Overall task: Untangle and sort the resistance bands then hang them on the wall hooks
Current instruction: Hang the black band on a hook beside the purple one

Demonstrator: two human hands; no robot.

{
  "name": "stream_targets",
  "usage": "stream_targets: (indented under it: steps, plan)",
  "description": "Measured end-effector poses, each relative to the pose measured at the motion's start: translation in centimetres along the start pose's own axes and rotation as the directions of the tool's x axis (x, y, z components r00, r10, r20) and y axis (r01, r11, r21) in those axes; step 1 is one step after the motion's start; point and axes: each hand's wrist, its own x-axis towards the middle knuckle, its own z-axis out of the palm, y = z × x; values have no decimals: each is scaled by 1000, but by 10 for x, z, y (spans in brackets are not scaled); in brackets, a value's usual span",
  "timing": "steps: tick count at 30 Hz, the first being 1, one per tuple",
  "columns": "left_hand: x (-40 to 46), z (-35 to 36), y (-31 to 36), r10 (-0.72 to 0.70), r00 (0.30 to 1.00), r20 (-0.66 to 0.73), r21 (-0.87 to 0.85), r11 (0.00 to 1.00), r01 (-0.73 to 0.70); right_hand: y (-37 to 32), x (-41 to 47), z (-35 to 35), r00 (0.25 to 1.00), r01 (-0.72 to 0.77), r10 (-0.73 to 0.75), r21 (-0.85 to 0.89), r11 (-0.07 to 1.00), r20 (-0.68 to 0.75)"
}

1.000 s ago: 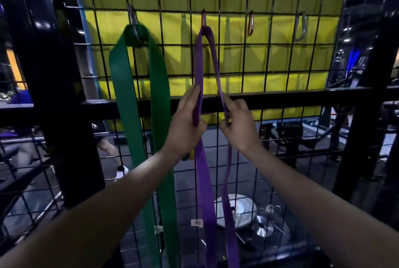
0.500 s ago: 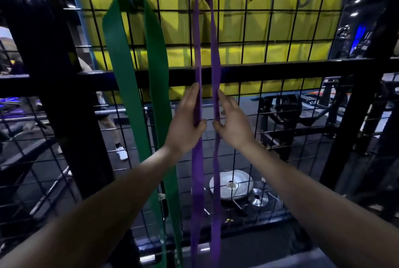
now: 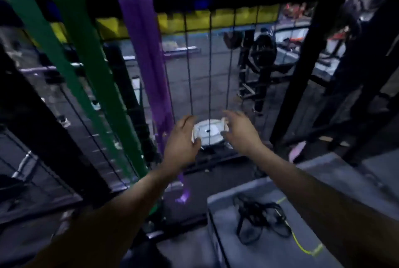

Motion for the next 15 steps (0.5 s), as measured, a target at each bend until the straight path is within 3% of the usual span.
stream_targets:
  steps: [3, 5, 7, 15]
  plan:
    - [-22, 57, 5, -13, 995, 95, -68, 997, 20, 55, -34, 16, 995, -80, 79, 10, 997, 59]
    - [-41, 93, 6, -83, 981, 176, -148, 983, 110, 89, -58, 27, 980, -174, 174, -11, 985, 95]
    - [-58, 127, 1, -149, 952, 267, -126, 974, 187, 121, -80, 38, 952, -266, 271, -54, 962, 145]
    - [-82, 264, -25, -179, 797, 576, 3, 976, 217, 247, -126, 105, 810, -538, 537, -66, 841, 236]
